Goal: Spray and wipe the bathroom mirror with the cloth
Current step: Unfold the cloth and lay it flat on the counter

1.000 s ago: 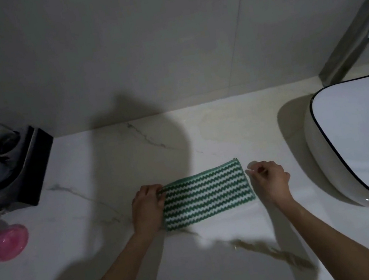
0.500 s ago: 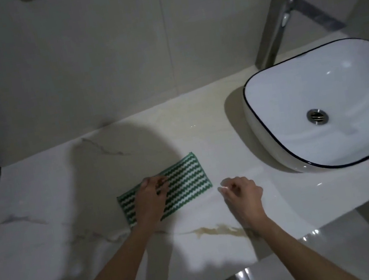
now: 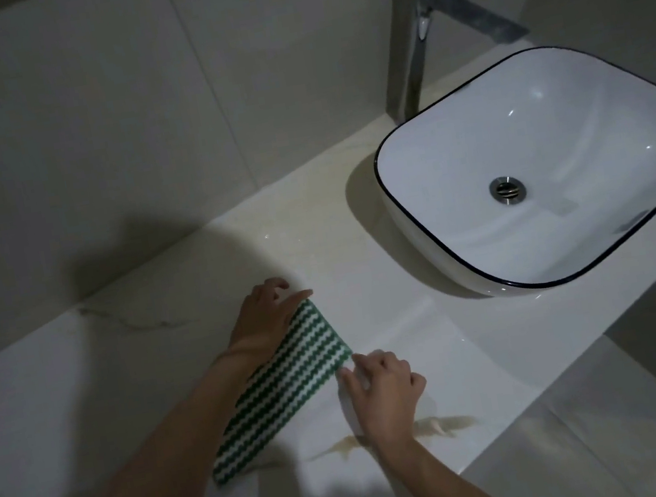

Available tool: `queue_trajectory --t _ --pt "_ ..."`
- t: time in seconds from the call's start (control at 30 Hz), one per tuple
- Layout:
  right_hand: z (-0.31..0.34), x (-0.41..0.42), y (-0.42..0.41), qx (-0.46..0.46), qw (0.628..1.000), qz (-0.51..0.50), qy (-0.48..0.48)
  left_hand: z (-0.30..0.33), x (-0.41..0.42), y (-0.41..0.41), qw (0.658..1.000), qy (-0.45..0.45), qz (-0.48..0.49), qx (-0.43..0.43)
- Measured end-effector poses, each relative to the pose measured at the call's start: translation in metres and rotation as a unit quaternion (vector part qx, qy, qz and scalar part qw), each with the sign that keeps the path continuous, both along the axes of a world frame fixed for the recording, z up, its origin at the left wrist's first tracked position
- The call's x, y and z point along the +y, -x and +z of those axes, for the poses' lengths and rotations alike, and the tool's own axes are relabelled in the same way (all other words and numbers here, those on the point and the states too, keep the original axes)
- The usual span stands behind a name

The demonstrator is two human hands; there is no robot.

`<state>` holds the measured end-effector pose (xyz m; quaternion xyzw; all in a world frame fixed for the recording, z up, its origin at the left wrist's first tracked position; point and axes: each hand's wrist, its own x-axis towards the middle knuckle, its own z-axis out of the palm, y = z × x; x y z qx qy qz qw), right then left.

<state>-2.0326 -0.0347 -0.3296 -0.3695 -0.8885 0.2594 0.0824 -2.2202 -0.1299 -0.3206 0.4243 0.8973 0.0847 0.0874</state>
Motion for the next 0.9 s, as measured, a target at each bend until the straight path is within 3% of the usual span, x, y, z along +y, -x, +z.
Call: queue_trajectory --t 0.43,0.9 --pt "0.001 -0.001 0.026 0.0 0.992 -0.108 0.07 0.009 0.012 0.023 0.994 -0.063 -0.08 -0.031" --pt "-0.004 0.004 0.018 0.086 0.978 -0.057 0.181 0.007 0.011 0.036 0.99 -0.015 -0.083 -0.117"
